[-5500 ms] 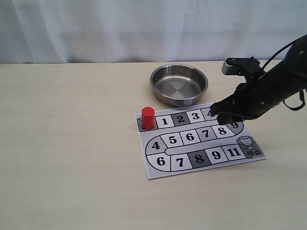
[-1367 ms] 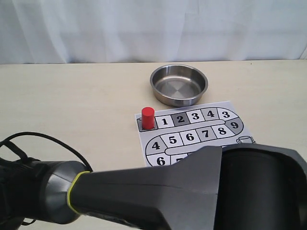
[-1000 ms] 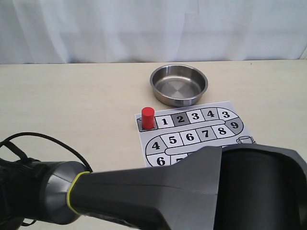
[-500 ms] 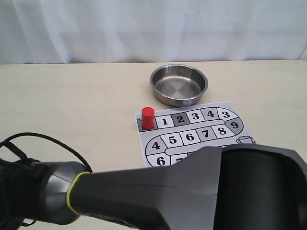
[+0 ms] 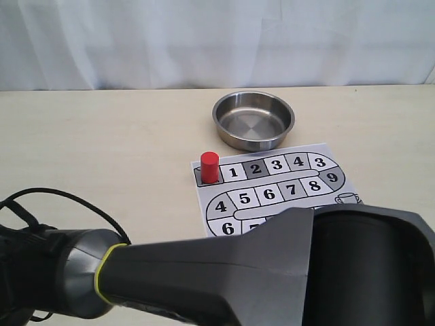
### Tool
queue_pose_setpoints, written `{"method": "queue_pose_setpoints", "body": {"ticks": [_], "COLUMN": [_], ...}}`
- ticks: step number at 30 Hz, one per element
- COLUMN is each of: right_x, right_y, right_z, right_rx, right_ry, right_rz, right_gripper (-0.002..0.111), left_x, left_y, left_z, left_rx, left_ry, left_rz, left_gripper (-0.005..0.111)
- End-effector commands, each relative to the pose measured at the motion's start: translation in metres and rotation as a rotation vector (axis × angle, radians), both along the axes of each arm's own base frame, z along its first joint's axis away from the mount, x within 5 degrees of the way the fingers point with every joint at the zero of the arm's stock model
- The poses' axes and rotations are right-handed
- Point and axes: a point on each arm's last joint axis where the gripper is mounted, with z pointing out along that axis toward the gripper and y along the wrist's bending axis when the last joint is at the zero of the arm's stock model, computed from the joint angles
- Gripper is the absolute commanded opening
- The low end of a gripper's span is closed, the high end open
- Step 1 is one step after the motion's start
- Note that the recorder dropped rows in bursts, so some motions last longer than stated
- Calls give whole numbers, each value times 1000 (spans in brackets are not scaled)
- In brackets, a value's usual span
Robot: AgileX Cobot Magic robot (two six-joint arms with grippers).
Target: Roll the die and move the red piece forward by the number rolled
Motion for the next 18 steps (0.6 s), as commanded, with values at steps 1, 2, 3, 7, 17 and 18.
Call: {"method": "queue_pose_setpoints", "body": {"ticks": [1, 2, 3, 7, 17, 18], "right_x": [4, 5, 6, 7, 57, 62], "right_y": [-6, -9, -11, -20, -55, -58], "right_z": [11, 13, 16, 24, 25, 26], "right_rx": [-50, -79, -107, -178, -297, -302], "right_ry": [-24, -38, -50, -71, 4, 9], "right_rz": [-28, -33, -43, -43, -118, -129], "right_gripper": [4, 4, 4, 4, 4, 4], "left_x": [0, 0, 0, 0, 0, 0], "left_y": [0, 0, 0, 0, 0, 0], "left_z": [3, 3, 3, 3, 3, 3], "left_rx": [-3, -3, -3, -3, -3, -3], "left_ry": [-17, -17, -17, -17, -17, -17], "left_rz": [-1, -1, -1, -1, -1, -1], "left_gripper": [0, 0, 0, 0, 0, 0]}}
